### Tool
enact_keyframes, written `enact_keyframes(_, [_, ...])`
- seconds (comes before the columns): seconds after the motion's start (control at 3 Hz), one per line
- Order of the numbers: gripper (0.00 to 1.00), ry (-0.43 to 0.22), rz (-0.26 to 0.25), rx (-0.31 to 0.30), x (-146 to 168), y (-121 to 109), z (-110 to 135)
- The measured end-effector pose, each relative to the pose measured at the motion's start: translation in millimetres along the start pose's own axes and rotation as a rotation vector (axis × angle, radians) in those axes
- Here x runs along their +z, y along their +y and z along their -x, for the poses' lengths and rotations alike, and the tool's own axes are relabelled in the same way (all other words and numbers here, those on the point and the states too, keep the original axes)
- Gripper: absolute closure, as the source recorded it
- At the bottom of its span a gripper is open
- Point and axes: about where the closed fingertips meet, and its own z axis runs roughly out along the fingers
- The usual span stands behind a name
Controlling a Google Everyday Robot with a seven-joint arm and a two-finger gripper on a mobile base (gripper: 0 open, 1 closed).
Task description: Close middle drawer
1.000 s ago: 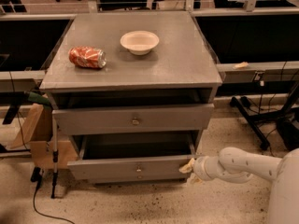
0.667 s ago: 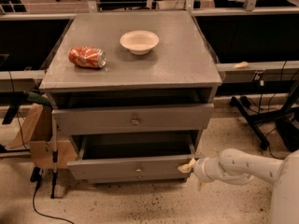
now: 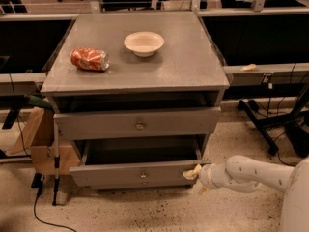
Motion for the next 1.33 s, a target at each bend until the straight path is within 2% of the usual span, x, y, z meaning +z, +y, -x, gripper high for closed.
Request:
enact_keyframes(0.33, [0.50,-0.009,0.013,0.004,2.0,14.4,5.8])
enact_keyframes(0.67, [0.73,-0.011,0.015,0.002,1.3,17.2,5.0])
enact_keyframes(1.0, [0.96,-0.037,0.037,-0.036,-6.0,39.3,7.1])
enact_keyframes(1.33, [1.00,-0.037,0.037,-0.036,-7.1,37.8,4.7])
